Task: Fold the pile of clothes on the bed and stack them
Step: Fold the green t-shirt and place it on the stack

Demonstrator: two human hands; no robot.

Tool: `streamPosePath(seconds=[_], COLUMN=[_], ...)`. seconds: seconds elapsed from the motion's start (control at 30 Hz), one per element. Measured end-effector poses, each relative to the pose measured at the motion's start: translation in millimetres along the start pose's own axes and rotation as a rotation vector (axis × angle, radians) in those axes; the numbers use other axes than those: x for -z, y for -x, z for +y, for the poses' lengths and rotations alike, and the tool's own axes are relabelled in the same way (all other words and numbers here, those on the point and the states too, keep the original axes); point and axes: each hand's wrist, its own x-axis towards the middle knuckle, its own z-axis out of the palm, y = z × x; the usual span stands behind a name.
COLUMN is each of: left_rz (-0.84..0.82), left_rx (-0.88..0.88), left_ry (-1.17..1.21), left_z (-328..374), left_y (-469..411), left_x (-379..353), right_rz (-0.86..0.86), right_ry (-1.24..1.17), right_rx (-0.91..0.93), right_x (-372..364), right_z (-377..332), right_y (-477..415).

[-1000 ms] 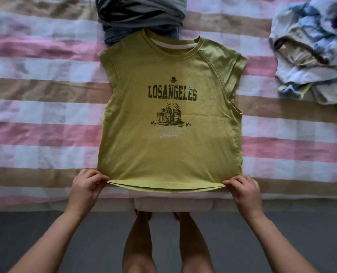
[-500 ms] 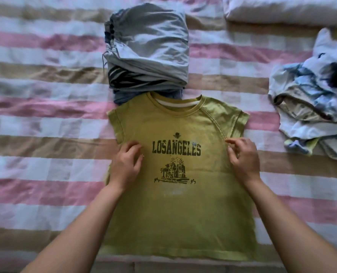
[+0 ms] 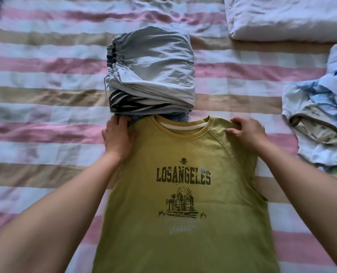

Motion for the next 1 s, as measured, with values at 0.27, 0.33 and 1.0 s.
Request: streamPosePath(seconds=[0.27, 0.33, 1.0], left_rz=[-0.070, -0.090, 0.098], left_rx=[0.038, 0.071, -0.168], left_ry=[0.023, -0.011, 0.563], left_z=[13, 12, -14], left_y=[10, 9, 49], left_x=[-1, 1, 86], right_rz=[0.021, 0.015, 0.255], right_ry=[-0.161, -0.174, -0.318], right_rx=[0.081, 0.097, 0.204], right_x=[13, 17, 58], right_z=[0, 1, -18], right_y=[26, 33, 83])
